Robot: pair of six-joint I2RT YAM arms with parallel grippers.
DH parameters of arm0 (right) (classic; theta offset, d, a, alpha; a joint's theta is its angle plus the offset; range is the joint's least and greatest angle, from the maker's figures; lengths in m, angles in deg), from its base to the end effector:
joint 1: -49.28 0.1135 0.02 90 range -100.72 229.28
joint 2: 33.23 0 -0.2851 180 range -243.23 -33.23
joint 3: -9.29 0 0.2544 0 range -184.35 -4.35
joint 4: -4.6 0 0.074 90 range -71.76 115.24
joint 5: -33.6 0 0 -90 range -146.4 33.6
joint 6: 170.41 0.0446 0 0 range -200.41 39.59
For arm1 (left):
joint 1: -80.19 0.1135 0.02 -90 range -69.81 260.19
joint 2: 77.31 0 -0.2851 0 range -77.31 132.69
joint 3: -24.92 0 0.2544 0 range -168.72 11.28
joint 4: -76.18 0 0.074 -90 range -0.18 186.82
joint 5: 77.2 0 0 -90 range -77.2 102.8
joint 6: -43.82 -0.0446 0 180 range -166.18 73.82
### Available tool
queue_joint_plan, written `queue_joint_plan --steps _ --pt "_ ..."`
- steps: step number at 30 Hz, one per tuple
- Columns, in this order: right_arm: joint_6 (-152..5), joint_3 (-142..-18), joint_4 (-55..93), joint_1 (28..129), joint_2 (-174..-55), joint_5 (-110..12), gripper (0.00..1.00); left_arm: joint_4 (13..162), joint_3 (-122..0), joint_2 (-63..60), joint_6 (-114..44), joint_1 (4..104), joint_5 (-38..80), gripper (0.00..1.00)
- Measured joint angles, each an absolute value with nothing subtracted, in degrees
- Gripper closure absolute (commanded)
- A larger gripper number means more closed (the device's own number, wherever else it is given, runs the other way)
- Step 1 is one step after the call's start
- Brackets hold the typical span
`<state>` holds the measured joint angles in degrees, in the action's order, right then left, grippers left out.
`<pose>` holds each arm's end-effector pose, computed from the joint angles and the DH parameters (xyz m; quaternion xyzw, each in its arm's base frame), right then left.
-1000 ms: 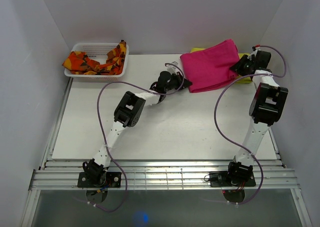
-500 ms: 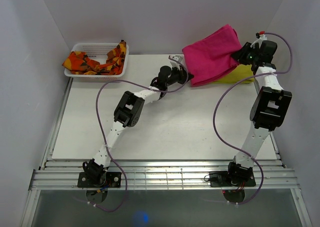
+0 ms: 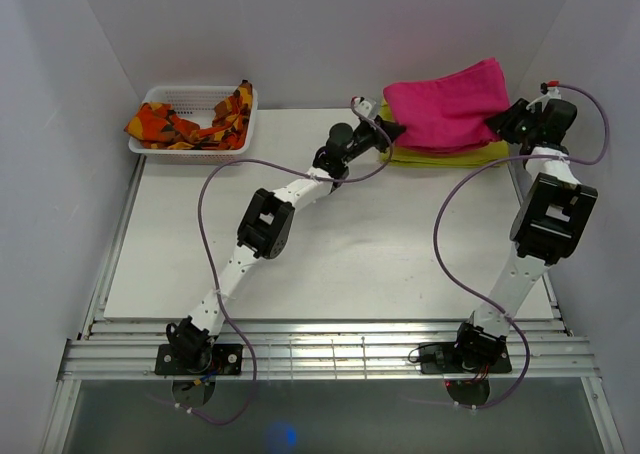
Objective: Fold and stack the trousers
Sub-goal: Neatly place the folded trousers to the corner
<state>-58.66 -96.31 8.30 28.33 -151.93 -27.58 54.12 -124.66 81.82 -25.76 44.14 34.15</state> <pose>0.4867 -0.1633 0.2732 0.1449 0.7782 0.2038 0.5761 0.5160 -0.3957 0.1979 0.2268 0.5897 -0.4647 0.6204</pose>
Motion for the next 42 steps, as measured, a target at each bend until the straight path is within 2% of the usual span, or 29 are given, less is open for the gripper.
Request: queue_joint_plan --steps 1,2,3,4,5,6,7,10,12,14,15,16,18,19,22,26,27,30,31,32,33,42 --pt "-58.72 -96.38 7.69 28.29 -152.28 -27.56 0.92 53.72 -125.36 82.74 -26.26 43.94 33.73 1.0" --pt "-58.83 -96.64 7.04 28.25 -153.0 -27.54 0.92 53.55 -125.51 83.5 -26.9 43.75 33.12 0.74" --pt "-59.05 -97.49 6.64 28.25 -154.14 -27.45 0.92 53.42 -125.51 84.18 -27.83 43.62 32.55 0.58" --pt "-59.55 -98.96 6.4 28.31 -156.08 -27.3 0.92 53.31 -125.25 84.77 -28.4 43.49 31.79 0.45" --pt "-59.81 -99.88 6.23 28.38 -157.63 -27.36 0.92 53.24 -123.83 85.01 -29.21 43.42 30.98 0.2" --pt "-60.16 -100.73 6.01 28.47 -159.53 -27.47 0.92 53.38 -122.41 85.03 -30.06 43.44 30.52 0.08" --pt "-60.64 -101.3 6.12 28.53 -161.37 -27.54 0.86 53.29 -120.55 85.01 -30.37 43.51 30.02 0.02" --pt "-61.32 -101.87 6.77 28.38 -166.14 -28.19 0.68 53.64 -111.26 82.76 -30.72 44.18 29.78 0.02" --pt "-61.06 -101.78 7.58 28.22 -166.84 -28.11 0.64 52.7 -104.36 79.77 -31.81 44.93 30.32 0.02" --pt "-61.41 -102.08 8.85 28.22 -166.18 -27.54 0.8 55.1 -98.54 74.52 -31.16 45.8 31.09 0.02" --pt "-61.54 -102.13 9.64 28.22 -165.72 -27.49 0.79 56.11 -96.97 72.53 -30.72 46.22 31.55 0.02" --pt "-61.43 -102.11 10.71 28.2 -165.24 -27.36 0.69 57.37 -94.96 69.8 -30.0 46.76 32.07 0.02" --pt "-61.26 -102.02 13.13 28.27 -164.28 -26.53 0.6 59.58 -91.42 63.96 -28.86 47.97 33.54 0.02" --pt "-61.15 -102.13 14.64 28.29 -163.8 -25.83 0.48 60.28 -89.08 60.53 -28.51 48.56 34.13 0.02" --pt "-60.12 -104.42 19.58 28.33 -163.18 -23.25 0.31 61.9 -83.4 50.89 -27.83 50.15 35.76 0.02" --pt "-59.66 -106.85 23.01 28.16 -161.92 -22.82 0.27 63.87 -76.49 39.46 -26.74 51.94 36.75 0.02" --pt "-59.81 -108.05 23.98 28.01 -161.87 -23.01 0.28 64.78 -74.68 37.02 -26.3 52.27 37.1 0.02" --pt "-61.41 -110.54 26.12 27.18 -161.61 -24.7 0.5 68.35 -70.54 31.7 -25.23 53.52 37.91 0.02" --pt "-62.04 -111.07 26.82 26.83 -161.55 -24.98 0.77 69.99 -69.36 30.44 -24.93 53.91 38.17 0.02" --pt "-62.92 -111.5 27.54 26.43 -161.52 -25.11 0.88 71.34 -68.05 29.26 -24.69 54.39 38.37 0.02" --pt "-62.87 -111.59 27.78 26.02 -161.52 -25.11 0.92 72.98 -66.44 27.92 -24.49 55.0 38.52 0.02" --pt "-60.73 -105.71 28.37 23.57 -160.34 -22.23 0.92 82.62 -59.66 20.51 -24.6 61.3 38.61 0.02"
